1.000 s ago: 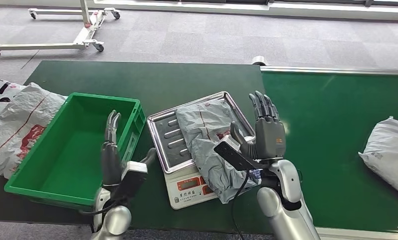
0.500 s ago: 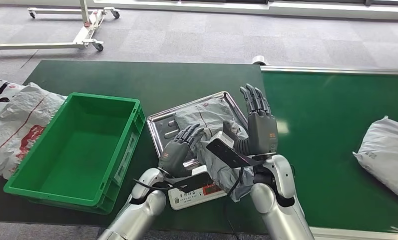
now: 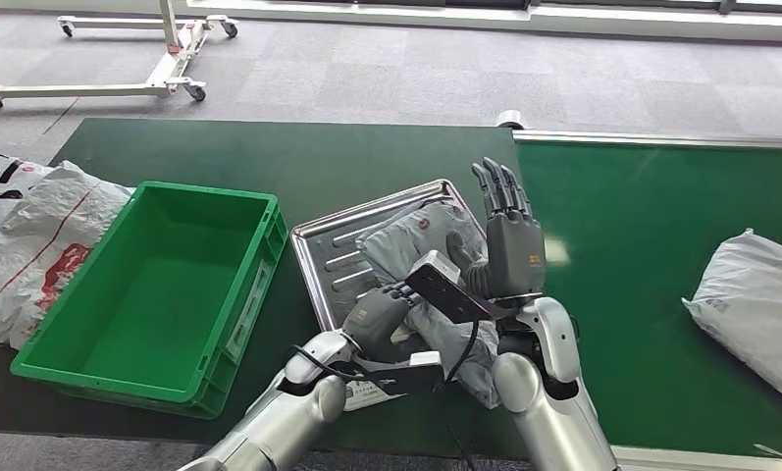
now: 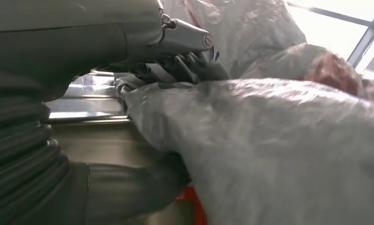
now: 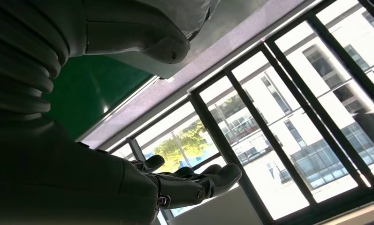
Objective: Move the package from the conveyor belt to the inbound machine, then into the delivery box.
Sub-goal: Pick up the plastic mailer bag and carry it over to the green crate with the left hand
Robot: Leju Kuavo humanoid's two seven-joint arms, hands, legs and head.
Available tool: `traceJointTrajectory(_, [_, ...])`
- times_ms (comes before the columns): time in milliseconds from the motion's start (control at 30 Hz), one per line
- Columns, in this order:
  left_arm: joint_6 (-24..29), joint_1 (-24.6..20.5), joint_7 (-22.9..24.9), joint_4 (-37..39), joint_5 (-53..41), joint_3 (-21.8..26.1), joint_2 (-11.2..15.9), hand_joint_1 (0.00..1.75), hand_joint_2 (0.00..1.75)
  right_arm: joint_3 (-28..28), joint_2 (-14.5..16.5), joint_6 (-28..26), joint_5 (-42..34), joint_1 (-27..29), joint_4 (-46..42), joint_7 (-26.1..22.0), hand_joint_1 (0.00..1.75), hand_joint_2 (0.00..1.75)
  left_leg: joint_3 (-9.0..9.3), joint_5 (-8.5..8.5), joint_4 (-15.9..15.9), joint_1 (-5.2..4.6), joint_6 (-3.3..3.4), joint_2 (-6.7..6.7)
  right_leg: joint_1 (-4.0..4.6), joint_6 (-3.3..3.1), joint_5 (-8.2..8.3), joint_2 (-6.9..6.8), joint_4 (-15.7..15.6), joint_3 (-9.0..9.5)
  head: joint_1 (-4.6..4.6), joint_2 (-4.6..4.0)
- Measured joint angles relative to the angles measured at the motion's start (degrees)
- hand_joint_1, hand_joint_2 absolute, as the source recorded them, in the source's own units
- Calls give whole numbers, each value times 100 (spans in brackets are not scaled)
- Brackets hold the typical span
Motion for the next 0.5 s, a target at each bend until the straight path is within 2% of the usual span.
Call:
traceJointTrajectory(167, [134, -95, -3, 67, 79, -16, 4, 175, 175, 0, 1, 27, 7, 51, -2, 56, 0, 175, 3, 1, 1, 0, 1, 0, 0, 2, 2, 1, 0, 2, 0, 0])
traceJointTrajectory(500, [761, -39, 158, -116, 384, 60, 69, 175, 175, -42, 32, 130, 93, 236, -106, 85, 0, 175, -4, 0, -1, 0, -1, 2, 2, 1, 0, 4, 0, -9, 0, 0])
